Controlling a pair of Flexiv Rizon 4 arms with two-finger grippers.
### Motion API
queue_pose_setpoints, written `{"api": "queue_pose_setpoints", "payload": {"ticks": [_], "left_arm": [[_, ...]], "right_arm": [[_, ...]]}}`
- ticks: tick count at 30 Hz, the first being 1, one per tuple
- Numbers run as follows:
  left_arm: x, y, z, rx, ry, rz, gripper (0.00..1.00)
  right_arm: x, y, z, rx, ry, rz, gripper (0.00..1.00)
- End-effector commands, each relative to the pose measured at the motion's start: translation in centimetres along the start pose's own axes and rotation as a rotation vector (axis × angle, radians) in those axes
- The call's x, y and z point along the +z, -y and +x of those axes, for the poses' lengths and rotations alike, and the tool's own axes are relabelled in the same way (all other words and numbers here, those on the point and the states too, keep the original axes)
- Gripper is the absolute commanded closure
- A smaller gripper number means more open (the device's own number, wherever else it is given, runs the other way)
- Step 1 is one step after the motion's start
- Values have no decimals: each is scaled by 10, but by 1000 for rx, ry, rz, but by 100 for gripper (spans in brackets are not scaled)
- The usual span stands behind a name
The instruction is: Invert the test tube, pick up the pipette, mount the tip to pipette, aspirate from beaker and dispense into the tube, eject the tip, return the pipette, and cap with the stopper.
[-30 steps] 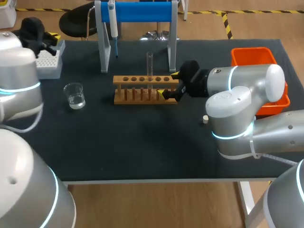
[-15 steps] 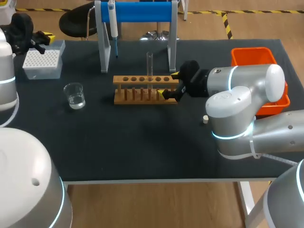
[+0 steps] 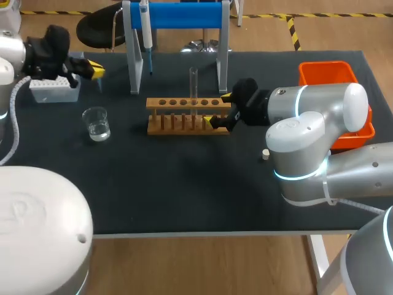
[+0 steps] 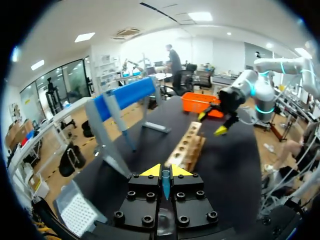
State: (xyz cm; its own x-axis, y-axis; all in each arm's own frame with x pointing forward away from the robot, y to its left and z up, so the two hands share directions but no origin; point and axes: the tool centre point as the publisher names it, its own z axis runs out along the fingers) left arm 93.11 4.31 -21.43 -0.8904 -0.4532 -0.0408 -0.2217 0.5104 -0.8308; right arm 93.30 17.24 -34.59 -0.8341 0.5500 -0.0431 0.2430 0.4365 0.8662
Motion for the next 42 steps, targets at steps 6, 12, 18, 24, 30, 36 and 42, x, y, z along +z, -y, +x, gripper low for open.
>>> {"api": "queue_pose_setpoints", "payload": {"ticks": [6,12,18,24,30,36,42], "left_arm": [[-19,11,48,-5,-36,-66,100],[-19,11,48,-5,-36,-66,100],[-15,16,54,17,-47,-54,100],[6,38,107,82,-141,-36,100],[15,51,157,125,-186,-7,100],[33,63,197,188,-241,26,100],[53,76,217,202,-295,68,100]], "right_arm": [[-1,0,0,0,-1,0,0],[-1,0,0,0,-1,0,0],[-1,0,0,0,-1,0,0],[-1,0,0,0,-1,0,0],[-1,0,0,0,-1,0,0],[-1,0,0,0,-1,0,0],[-1,0,0,0,-1,0,0]]}}
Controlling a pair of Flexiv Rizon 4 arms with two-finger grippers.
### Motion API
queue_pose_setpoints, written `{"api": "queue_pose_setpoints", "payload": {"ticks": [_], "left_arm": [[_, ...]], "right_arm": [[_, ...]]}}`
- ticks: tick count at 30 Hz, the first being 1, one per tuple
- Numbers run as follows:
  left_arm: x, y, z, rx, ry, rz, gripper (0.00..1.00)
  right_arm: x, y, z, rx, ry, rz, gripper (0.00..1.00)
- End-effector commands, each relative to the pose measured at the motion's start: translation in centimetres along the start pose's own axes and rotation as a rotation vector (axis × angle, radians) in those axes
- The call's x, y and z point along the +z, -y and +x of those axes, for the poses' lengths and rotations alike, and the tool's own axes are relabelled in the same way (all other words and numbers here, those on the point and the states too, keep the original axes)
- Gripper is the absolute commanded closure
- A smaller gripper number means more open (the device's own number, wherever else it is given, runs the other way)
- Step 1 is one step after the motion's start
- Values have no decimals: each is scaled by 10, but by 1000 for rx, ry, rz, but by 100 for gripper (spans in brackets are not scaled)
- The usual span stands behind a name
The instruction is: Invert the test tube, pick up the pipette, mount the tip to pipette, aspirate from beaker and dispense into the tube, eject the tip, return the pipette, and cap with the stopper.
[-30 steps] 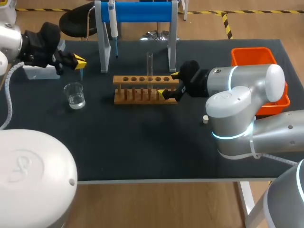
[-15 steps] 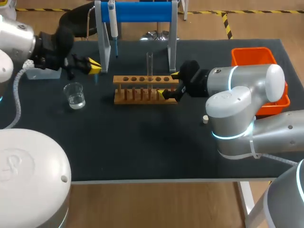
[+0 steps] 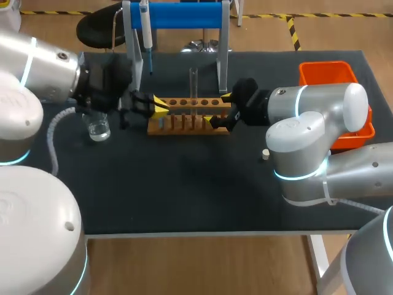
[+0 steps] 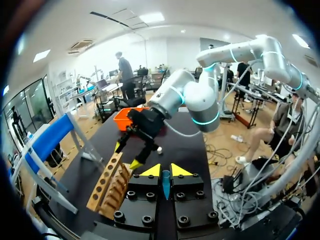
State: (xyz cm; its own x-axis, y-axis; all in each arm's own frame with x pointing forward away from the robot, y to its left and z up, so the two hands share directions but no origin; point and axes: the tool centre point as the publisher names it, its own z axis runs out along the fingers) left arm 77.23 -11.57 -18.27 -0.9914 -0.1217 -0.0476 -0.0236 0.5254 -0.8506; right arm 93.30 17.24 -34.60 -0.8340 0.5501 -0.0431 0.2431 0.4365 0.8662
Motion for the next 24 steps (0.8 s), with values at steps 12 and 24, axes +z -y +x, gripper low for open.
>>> {"api": "queue_pose_setpoints", "payload": {"ticks": [12,24], "left_arm": [[30,13,-2,-23,-16,18,100],[30,13,-2,-23,-16,18,100]], "right_arm": [[-1,0,0,0,-1,0,0],[-15,3,-1,-29,8,-20,0]]}}
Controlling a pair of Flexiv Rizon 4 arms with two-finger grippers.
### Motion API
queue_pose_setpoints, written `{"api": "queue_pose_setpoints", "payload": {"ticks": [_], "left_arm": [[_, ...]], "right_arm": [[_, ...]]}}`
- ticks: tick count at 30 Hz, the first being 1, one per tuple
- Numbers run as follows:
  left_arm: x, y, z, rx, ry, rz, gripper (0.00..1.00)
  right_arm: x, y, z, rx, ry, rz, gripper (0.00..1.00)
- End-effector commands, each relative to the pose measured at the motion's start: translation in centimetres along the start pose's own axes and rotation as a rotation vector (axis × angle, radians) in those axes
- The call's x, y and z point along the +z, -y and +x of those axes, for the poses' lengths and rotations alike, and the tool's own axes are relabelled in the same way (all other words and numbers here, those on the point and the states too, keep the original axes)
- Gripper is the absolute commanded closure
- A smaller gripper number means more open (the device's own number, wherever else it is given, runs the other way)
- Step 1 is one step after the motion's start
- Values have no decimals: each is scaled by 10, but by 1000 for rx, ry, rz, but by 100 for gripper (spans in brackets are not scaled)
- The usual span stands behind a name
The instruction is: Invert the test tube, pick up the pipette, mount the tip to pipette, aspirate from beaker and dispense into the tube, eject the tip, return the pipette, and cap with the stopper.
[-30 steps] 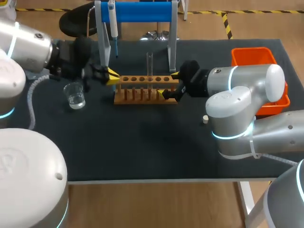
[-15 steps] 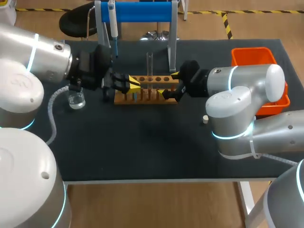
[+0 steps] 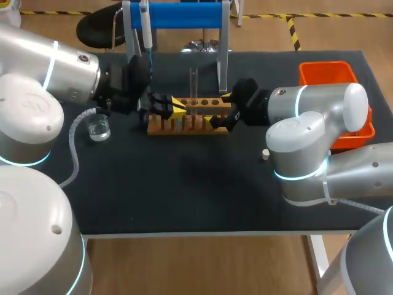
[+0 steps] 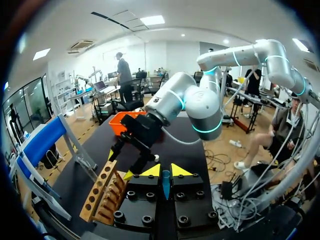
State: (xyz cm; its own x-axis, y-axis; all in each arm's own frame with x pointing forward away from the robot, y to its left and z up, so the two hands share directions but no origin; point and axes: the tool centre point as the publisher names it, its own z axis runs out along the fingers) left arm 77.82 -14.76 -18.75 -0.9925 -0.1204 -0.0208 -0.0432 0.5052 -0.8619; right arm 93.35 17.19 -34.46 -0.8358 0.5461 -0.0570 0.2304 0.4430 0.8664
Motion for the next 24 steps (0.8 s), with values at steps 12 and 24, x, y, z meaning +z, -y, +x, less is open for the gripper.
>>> {"api": "queue_pose_setpoints", "payload": {"ticks": [12,24], "left_arm": [[0,0,0,0,-1,-3,100],[0,0,0,0,-1,-3,100]], "right_arm": [[-90,-5,14,-118,-49,-171,0],[-121,-30,55,-162,-230,-309,0]]}}
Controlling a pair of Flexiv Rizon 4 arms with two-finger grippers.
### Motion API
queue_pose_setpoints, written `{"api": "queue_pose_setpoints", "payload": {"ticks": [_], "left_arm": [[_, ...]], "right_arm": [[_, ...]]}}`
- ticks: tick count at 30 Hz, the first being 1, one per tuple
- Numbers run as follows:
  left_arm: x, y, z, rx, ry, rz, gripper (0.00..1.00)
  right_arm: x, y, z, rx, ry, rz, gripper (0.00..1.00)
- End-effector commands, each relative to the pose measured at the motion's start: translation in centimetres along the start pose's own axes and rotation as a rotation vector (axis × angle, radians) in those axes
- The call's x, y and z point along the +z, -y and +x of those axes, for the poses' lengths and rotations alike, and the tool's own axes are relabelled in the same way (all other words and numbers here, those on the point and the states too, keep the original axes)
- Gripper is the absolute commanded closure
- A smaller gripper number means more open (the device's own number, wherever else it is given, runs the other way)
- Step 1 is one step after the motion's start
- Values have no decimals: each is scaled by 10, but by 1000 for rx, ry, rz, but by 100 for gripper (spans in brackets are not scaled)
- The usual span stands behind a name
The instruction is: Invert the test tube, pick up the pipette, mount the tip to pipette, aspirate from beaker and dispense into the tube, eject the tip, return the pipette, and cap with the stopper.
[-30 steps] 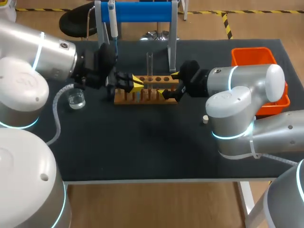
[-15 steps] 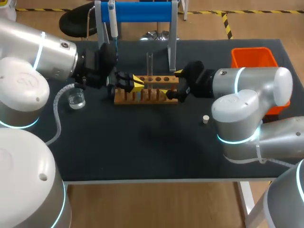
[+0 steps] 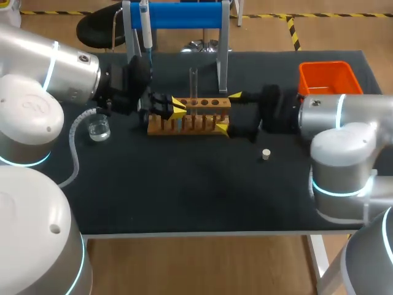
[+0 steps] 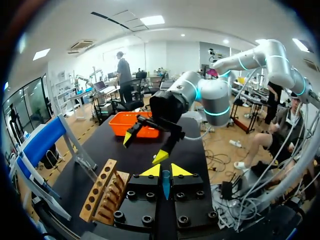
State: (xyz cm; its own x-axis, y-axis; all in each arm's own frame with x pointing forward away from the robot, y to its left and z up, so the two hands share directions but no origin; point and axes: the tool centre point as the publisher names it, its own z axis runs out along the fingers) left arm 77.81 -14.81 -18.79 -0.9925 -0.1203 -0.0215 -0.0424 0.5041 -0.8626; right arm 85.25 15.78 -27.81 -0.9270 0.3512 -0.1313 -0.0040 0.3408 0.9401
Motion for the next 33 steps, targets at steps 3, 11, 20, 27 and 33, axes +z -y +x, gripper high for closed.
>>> {"api": "queue_pose_setpoints", "payload": {"ticks": [3,11,20,27,33], "left_arm": [[0,1,0,-1,-1,-4,100],[0,1,0,-1,-1,-4,100],[0,1,0,-1,-1,-4,100],[0,1,0,-1,-1,-4,100],[0,1,0,-1,-1,-4,100]], "right_arm": [[-33,-14,16,-33,-98,-118,0],[-19,-32,39,-70,-186,-181,0],[-8,-51,55,-23,-292,-254,0],[5,-64,65,-5,-368,-288,0],[14,-71,72,6,-412,-305,0]]}}
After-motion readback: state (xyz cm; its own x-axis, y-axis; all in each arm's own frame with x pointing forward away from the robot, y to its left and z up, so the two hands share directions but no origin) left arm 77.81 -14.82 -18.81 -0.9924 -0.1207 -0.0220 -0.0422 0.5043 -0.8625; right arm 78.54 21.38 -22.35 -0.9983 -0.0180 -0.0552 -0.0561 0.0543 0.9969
